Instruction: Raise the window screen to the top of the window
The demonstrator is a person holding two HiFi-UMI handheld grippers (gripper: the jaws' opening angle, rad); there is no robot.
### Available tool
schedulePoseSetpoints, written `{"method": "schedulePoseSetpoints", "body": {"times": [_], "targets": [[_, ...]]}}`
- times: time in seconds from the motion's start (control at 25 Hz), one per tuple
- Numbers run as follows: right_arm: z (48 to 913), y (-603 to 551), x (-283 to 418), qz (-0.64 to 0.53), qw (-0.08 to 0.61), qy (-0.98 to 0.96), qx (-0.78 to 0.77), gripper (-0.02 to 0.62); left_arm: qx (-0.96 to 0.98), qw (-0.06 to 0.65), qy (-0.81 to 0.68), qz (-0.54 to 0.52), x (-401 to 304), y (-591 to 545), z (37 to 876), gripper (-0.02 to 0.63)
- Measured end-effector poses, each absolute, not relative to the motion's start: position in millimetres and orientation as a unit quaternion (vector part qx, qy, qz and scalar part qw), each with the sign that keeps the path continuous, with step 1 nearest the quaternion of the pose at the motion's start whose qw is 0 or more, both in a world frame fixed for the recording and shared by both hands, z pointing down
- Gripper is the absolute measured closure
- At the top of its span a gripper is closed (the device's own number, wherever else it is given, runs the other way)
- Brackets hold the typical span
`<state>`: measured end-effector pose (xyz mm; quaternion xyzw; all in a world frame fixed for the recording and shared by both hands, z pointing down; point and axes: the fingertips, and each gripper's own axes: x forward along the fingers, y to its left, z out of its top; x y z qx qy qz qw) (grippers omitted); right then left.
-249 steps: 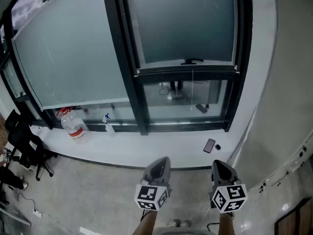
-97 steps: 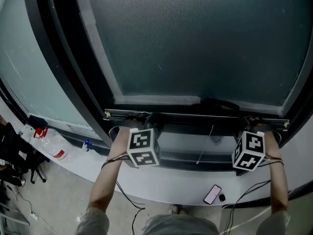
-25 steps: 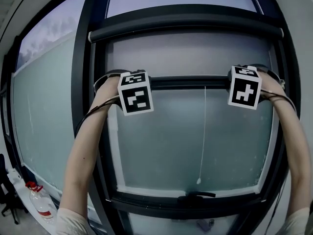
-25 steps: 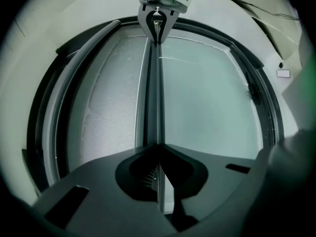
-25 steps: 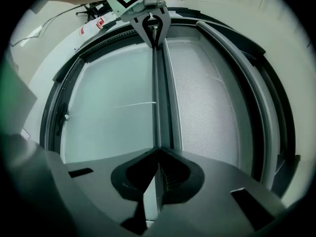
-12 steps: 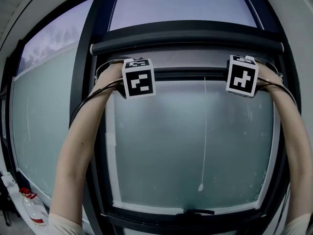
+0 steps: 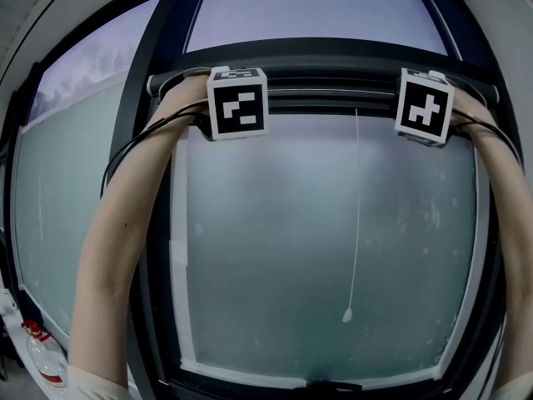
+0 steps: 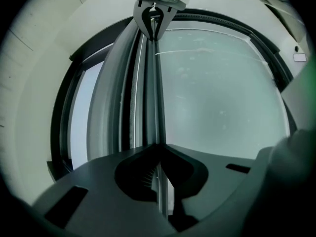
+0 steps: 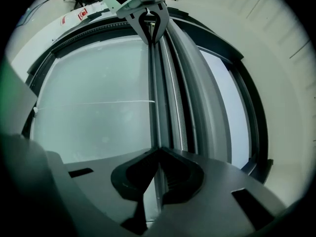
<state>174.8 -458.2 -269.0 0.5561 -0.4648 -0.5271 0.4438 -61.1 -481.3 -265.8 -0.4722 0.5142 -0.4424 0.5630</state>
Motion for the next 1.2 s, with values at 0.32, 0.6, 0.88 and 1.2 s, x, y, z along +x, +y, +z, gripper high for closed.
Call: {"method": "schedulePoseSetpoints", "body": {"times": [0.32, 0.6, 0.88, 1.2], "targets": [[-289, -459, 178, -0.524, 0.458, -0.456, 0.554, 0.575, -0.48, 0.571, 0.503, -0.437, -56, -480, -286, 0.591], [-298, -453, 171, -0.565, 0.398, -0.433, 0.579, 0.575, -0.439, 0.601, 0.53, -0.407, -61, -479, -288, 0.588], [-274, -435, 166, -0.592, 0.285, -0.477, 0.584, 0.572, -0.483, 0.626, 0.574, -0.216, -63, -467, -292, 0.584], [-180, -416, 164, -0.371, -0.064, -0.769, 0.517, 0.574, -0.691, 0.448, 0.568, 0.013, -89, -462, -162, 0.588]]}}
